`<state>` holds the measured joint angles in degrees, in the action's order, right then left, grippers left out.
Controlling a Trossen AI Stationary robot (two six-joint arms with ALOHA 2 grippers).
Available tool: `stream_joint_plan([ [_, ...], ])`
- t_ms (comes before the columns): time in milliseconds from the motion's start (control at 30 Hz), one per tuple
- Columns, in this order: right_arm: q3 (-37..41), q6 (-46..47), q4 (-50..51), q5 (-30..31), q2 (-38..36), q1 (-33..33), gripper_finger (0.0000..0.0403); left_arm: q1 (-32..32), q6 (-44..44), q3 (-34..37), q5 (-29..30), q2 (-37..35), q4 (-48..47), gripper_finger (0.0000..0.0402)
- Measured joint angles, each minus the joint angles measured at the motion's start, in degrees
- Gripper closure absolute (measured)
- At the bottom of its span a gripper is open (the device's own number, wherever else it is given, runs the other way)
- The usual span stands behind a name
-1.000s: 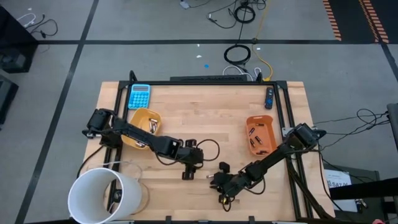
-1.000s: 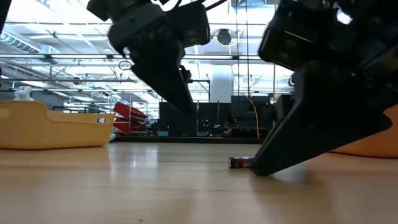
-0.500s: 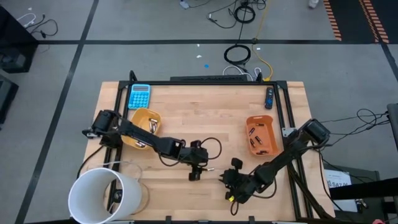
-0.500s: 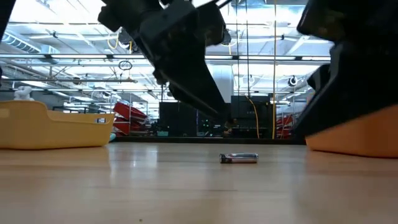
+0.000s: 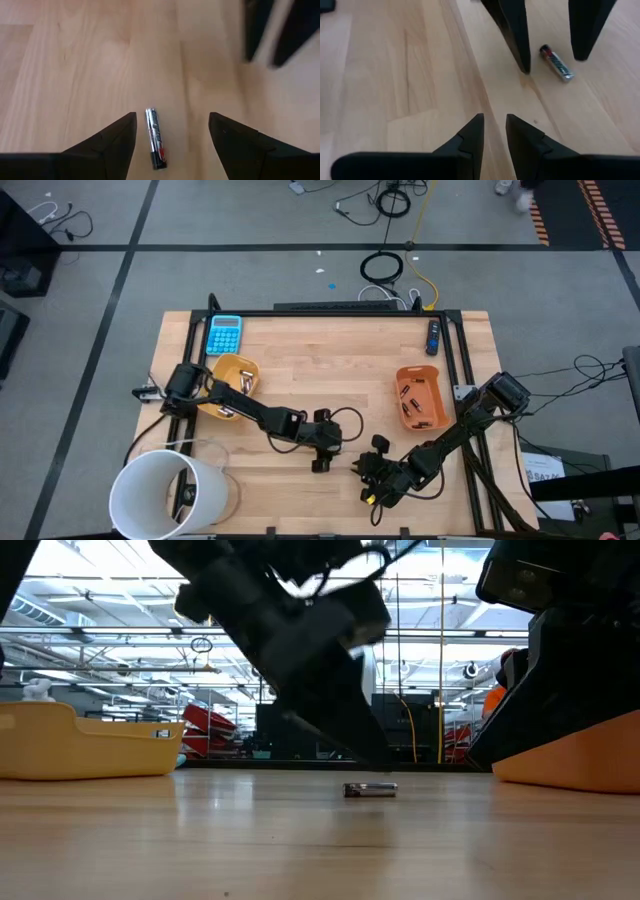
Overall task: Sort batteries
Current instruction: Put the silver battery into the yellow bin
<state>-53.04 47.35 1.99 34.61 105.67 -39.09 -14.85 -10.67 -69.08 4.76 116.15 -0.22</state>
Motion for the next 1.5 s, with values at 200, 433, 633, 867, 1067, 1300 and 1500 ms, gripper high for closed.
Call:
stream_joint_plan([
  [200,0.0,1.0,-0.6,1.0,0.0,-0.7,0.0328,0.4,1.9,-0.7,3.8,3.2,-1.5,0.0145],
  [433,0.0,1.7,-0.6,1.5,0.0,-1.2,0.0328,1.2,2.4,-0.8,4.7,3.9,-3.4,0.0232],
  [633,0.0,1.6,-0.5,1.6,0.0,-1.2,0.0328,1.2,4.8,-0.7,6.7,4.0,-4.7,0.0375],
  [867,0.0,-1.3,-0.4,1.6,-0.1,-1.2,0.0328,0.7,5.2,-0.2,7.9,0.4,-7.4,0.0375],
  [1067,0.0,-4.2,1.0,1.4,-0.1,-1.2,0.0328,0.3,2.8,-0.6,9.5,-14.8,-19.8,0.0375],
  [1300,0.0,-4.7,3.1,1.1,-0.1,-1.1,0.0328,-2.7,-11.9,1.0,12.2,-26.2,-44.0,0.0372],
  [1500,0.0,-5.2,2.9,1.1,-0.1,-1.2,0.0328,-6.0,-23.2,7.0,18.4,-29.9,-54.3,0.0358],
])
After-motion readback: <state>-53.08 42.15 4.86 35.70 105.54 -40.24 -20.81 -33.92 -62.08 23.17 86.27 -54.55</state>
